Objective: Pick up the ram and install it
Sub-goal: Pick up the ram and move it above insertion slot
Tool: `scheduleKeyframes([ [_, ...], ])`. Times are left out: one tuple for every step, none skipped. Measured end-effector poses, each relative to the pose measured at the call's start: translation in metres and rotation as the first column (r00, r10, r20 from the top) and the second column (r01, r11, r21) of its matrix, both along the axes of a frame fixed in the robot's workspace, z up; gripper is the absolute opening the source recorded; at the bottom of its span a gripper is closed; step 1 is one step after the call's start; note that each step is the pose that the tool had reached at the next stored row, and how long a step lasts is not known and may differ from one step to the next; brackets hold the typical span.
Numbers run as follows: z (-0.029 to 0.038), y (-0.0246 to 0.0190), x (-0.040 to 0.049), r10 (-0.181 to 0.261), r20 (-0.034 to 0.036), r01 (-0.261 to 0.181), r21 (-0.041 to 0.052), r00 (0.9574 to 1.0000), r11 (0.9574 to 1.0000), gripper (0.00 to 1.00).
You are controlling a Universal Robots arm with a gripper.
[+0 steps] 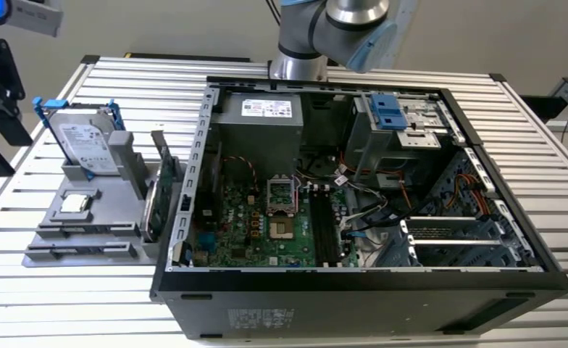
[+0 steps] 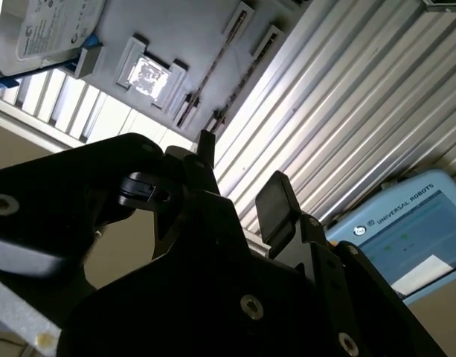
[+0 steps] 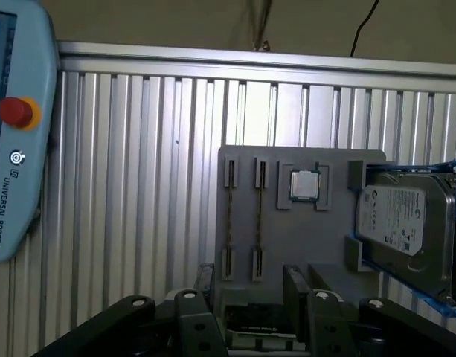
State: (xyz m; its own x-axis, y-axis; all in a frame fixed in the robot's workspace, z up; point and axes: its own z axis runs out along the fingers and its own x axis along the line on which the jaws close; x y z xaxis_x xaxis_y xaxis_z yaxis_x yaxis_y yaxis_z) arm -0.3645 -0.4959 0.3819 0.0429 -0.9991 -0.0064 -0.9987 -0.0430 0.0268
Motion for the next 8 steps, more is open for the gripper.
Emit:
scheduleKeyframes([
  [-0.0006,0.0000,0.0000,0.004,0.0001,-0.004,0.0001,1.0000,1.0000,1.00],
  [-0.0012,0.0000,0.0000,0.007,0.0002,-0.007,0.0003,1.0000,1.0000,1.00],
  [-0.0017,0.0000,0.0000,0.010,0.0002,-0.010,0.0001,0.9999,0.9999,1.00],
  [-0.0021,0.0000,0.0000,0.014,0.0002,-0.014,0.0001,0.9999,0.9999,1.00],
  [-0.0026,0.0000,0.0000,0.016,0.0002,-0.016,0.0001,0.9999,0.9999,1.00],
  [-0.0030,0.0000,0.0000,0.017,0.0002,-0.017,0.0001,0.9999,0.9999,1.00],
  [-0.0032,0.0000,0.0000,0.017,0.0002,-0.017,0.0001,0.9999,0.9999,1.00],
  [-0.0032,0.0000,0.0000,0.017,0.0002,-0.017,0.0001,0.9999,0.9999,1.00],
])
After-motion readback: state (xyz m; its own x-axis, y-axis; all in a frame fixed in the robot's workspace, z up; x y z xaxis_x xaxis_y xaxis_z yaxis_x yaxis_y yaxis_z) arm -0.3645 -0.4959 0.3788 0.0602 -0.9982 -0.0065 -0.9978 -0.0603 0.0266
